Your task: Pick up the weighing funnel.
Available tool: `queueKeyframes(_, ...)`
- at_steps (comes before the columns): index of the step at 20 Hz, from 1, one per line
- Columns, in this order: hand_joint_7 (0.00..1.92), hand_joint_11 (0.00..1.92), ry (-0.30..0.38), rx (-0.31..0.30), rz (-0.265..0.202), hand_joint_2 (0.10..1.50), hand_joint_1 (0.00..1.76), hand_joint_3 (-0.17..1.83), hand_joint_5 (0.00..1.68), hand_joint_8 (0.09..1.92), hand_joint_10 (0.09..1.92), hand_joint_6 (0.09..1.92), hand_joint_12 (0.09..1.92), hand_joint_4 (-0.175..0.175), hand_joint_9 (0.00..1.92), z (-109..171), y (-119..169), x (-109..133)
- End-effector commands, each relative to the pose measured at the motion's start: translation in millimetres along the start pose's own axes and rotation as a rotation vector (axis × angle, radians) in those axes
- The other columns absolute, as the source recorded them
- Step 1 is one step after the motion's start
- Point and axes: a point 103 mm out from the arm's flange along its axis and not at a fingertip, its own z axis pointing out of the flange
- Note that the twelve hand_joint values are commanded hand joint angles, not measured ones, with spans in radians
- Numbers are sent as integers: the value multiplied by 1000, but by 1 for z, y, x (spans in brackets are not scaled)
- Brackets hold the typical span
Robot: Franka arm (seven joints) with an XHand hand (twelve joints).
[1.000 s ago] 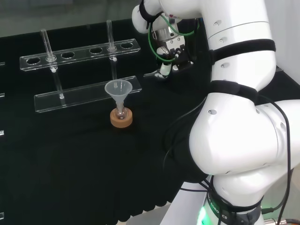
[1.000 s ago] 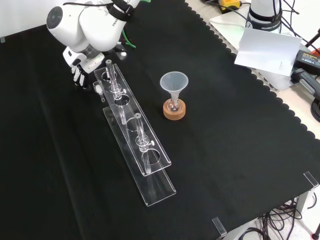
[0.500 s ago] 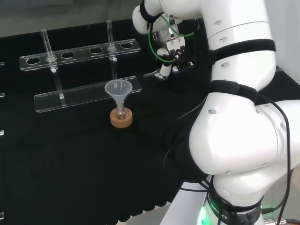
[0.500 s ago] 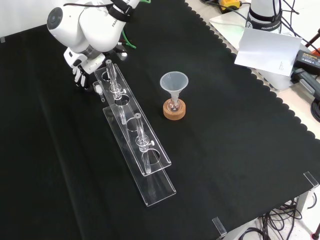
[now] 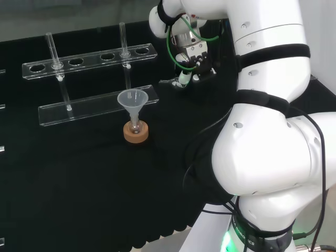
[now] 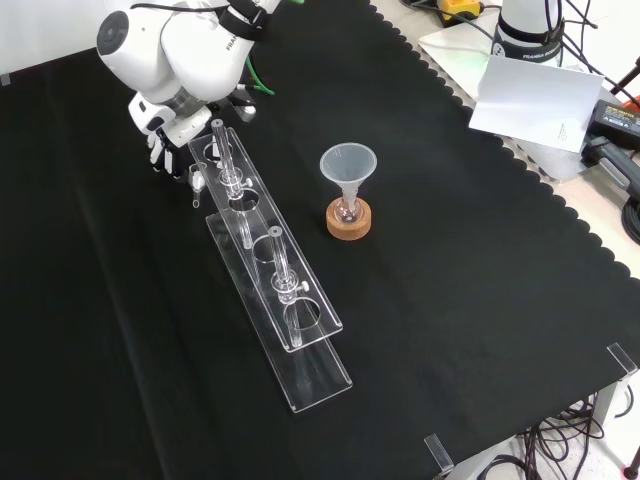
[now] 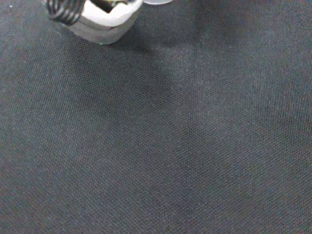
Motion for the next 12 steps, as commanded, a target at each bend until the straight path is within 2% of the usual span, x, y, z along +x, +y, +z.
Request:
queueKeyframes(1,590,713,-21,-39,32,759,1114,445,1290,671,453,564,1130,175,898,-3,-4,0)
queueKeyframes(4,607,795,-8,-52,39,700,1125,538,1321,678,400,536,1076,175,963,-7,-7,-5)
queueKeyframes(12,605,872,67,-77,76,688,1131,543,1348,694,364,488,1026,175,1012,-9,-18,-21)
